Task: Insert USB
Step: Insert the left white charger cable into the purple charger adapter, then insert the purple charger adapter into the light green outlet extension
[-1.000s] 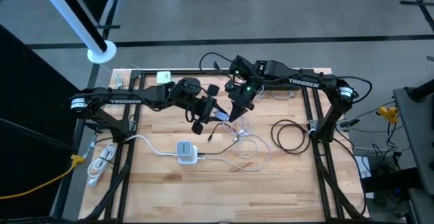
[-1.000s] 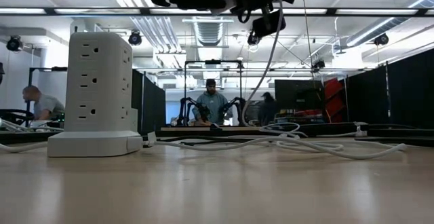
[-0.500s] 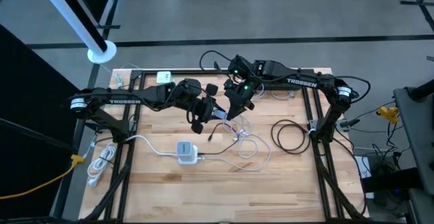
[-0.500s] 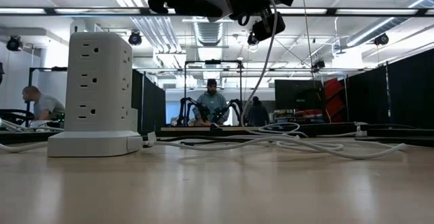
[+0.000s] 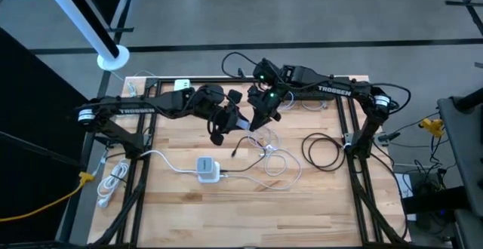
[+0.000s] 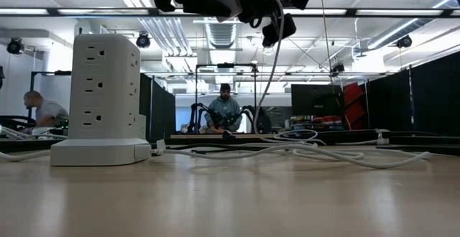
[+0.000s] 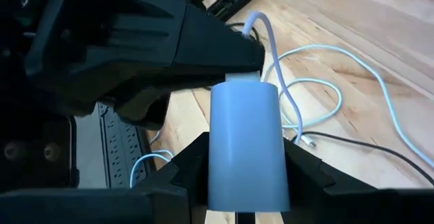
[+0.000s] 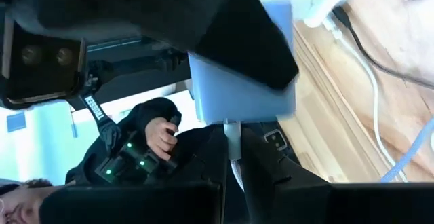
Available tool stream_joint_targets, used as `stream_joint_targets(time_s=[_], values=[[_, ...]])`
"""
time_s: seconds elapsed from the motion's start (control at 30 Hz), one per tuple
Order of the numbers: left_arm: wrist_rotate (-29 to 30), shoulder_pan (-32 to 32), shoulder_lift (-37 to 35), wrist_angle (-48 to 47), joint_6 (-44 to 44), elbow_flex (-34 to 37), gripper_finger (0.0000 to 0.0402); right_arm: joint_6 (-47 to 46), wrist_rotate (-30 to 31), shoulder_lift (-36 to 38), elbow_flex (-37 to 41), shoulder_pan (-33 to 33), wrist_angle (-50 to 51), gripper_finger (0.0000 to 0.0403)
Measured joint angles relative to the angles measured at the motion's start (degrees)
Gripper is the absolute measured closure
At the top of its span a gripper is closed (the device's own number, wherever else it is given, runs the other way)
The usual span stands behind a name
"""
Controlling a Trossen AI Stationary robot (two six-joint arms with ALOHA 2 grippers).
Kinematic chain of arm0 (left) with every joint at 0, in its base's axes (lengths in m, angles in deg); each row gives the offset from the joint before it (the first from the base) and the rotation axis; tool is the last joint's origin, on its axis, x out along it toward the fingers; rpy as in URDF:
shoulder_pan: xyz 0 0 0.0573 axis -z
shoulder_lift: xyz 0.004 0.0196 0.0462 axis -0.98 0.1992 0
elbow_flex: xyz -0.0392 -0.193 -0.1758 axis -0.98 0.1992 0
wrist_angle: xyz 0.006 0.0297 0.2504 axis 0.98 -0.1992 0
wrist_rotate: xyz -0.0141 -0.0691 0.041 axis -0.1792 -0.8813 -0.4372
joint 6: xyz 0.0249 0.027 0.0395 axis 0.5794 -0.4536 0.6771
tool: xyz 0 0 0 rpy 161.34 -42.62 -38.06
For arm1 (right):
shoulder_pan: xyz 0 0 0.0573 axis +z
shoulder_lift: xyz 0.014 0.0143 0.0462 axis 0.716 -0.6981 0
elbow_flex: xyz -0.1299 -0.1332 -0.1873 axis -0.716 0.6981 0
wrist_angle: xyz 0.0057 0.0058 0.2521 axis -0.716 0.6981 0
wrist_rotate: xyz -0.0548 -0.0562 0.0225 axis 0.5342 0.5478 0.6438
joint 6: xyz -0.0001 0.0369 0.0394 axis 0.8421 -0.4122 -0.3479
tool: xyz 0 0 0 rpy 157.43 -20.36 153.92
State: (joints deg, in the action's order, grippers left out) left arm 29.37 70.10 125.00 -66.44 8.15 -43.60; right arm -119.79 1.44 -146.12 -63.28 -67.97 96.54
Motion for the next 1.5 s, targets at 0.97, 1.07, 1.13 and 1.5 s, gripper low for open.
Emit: stream_joint_targets(time_s=[0.97, 1.07, 1.13, 1.5], values=[[0.24, 0.01, -0.94, -6.33, -1.54, -0.36, 0.0284, 7.76, 7.01, 0.03, 0.17, -0.62, -1.89, 0.0269], [-1.12, 0.01, -1.58, -7.42, -2.03, -0.02, 0.0284, 8.01, 8.44, 1.26, 0.17, -0.96, -1.12, 0.0227], [0.10, -0.01, -2.30, -7.54, -2.28, -0.02, 0.0284, 8.73, 8.66, 2.16, 0.17, -1.03, 1.19, 0.0206], [14.17, -2.10, -4.91, -8.17, -4.49, 0.75, 0.0284, 7.24, 11.99, 4.36, 0.15, 0.67, 3.41, 0.0121]])
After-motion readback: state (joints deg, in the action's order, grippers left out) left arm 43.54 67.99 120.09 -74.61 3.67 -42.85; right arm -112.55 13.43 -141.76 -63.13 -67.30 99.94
